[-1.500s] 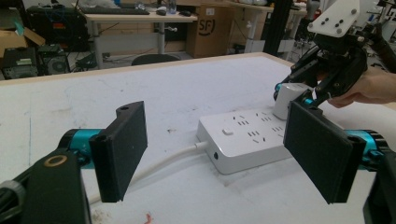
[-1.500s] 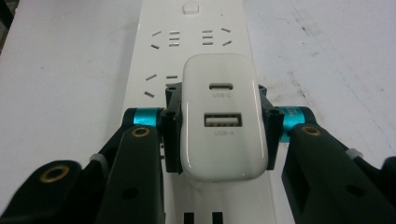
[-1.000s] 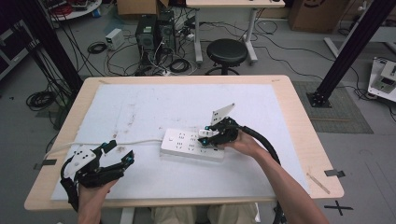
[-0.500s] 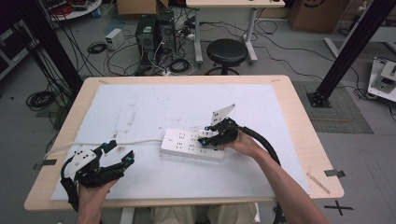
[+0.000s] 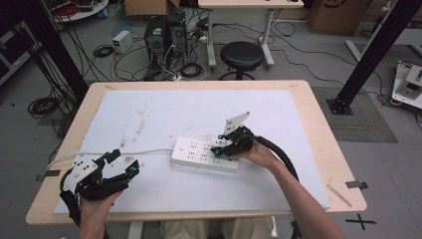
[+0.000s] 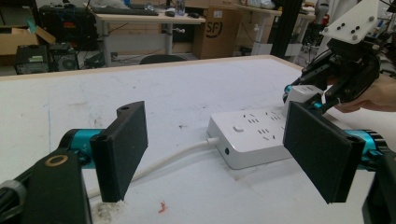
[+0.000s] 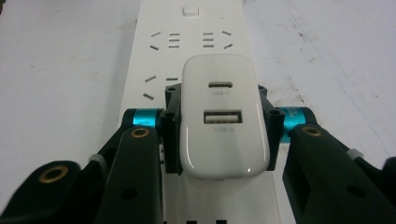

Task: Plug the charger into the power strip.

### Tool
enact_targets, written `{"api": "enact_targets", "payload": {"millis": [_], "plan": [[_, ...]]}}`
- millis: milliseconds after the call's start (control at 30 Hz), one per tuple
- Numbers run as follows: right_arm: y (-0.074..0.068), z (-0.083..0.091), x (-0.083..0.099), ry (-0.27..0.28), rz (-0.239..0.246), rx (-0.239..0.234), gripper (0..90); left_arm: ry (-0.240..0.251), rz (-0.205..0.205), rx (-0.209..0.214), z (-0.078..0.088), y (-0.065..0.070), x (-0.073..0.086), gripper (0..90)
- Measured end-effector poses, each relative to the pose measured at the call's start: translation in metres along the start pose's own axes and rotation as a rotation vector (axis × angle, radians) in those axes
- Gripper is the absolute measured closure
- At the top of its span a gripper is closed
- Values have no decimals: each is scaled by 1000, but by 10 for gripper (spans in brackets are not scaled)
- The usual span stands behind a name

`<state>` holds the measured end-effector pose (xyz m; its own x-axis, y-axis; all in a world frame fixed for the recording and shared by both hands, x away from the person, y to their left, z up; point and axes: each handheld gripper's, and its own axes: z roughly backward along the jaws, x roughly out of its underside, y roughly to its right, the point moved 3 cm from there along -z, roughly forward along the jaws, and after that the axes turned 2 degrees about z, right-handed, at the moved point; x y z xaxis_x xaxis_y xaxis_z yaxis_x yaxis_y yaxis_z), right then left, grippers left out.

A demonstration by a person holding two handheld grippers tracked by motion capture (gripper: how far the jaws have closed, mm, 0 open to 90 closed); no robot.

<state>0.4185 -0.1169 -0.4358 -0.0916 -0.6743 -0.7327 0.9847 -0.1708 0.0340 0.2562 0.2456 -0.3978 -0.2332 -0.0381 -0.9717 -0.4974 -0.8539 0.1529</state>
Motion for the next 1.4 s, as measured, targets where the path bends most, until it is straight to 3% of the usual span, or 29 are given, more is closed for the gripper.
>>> {"api": "enact_targets", "payload": {"millis": [233,300,333,367,433,500,600,700,833,933,967,1000,1033,1100,1133,1300,1400], "plan": [[0,0,0,-1,-25,-7,608,1,0,-1,1,-1,0,220],[0,-1,3,-15,-39,-13,514,3,6,-1,0,0,1,221],[0,-1,3,-15,-39,-13,514,3,6,-1,0,0,1,221],[0,0,4,3,-56,-7,514,3,6,-1,0,0,1,221],[0,5,2,29,-63,1,391,-1,0,2,0,0,1,221],[0,7,1,38,-57,9,370,-3,0,3,0,0,1,221],[-2,13,-2,65,-52,8,259,1,-1,4,-2,0,0,221],[-5,17,-3,69,-67,25,209,1,-9,6,-3,0,0,221],[-6,23,-4,79,-68,37,209,-2,-17,9,-5,0,0,221],[-9,42,-2,123,-107,131,209,-2,-20,11,-8,-2,0,221],[-9,42,-2,123,-107,131,209,-2,-20,11,-8,-2,0,220],[-10,47,-1,143,-118,167,209,-5,-27,14,-10,-3,0,220],[-11,57,5,182,-154,212,209,-3,-23,18,-11,-2,0,217],[-12,61,7,182,-174,229,209,-5,-25,22,-13,-2,-1,216],[-14,71,14,210,-203,278,209,-5,-28,25,-15,-2,-1,215],[-24,93,36,308,-265,359,209,-5,-32,36,-20,-1,-3,214],[-30,101,48,316,-292,408,209,-5,-34,40,-23,0,-3,214]]}}
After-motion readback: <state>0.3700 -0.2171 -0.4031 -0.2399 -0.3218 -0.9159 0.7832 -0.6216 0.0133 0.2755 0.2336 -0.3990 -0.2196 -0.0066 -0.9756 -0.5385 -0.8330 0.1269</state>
